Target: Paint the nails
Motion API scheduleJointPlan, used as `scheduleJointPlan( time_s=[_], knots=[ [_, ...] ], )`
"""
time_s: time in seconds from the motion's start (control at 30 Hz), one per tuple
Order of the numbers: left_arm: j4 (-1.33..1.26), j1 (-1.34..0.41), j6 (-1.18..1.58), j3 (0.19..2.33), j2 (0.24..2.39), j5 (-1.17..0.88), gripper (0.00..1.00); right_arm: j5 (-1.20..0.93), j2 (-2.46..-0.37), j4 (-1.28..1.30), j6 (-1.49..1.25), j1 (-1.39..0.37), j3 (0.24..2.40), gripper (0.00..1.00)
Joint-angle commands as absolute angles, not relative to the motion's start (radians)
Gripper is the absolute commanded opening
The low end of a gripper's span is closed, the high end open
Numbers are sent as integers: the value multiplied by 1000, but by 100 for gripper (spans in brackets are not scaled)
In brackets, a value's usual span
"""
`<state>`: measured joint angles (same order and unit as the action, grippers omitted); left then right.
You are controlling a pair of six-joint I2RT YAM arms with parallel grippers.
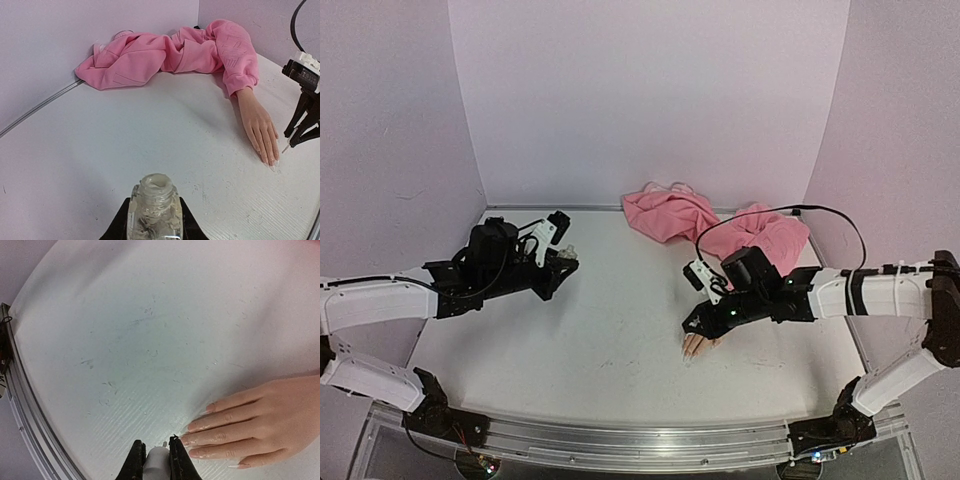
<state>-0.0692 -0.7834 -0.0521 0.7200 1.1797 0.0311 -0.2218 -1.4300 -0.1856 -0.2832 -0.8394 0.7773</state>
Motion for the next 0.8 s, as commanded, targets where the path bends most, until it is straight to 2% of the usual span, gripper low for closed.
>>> scheduleJointPlan(
  time_s=[0.0,0.37,0.77],
  knots=[
    [-120,-779,-52,762,1184,84,0,-139,-1397,-202,-336,-862,741,0],
    [-143,-778,-68,759,1204,84,0,-8,-1532,-268,-357,-922,766,0],
    [-147,-779,-76,734,1179,93,0,75,-1551,-293,-367,-953,770,0]
  ],
)
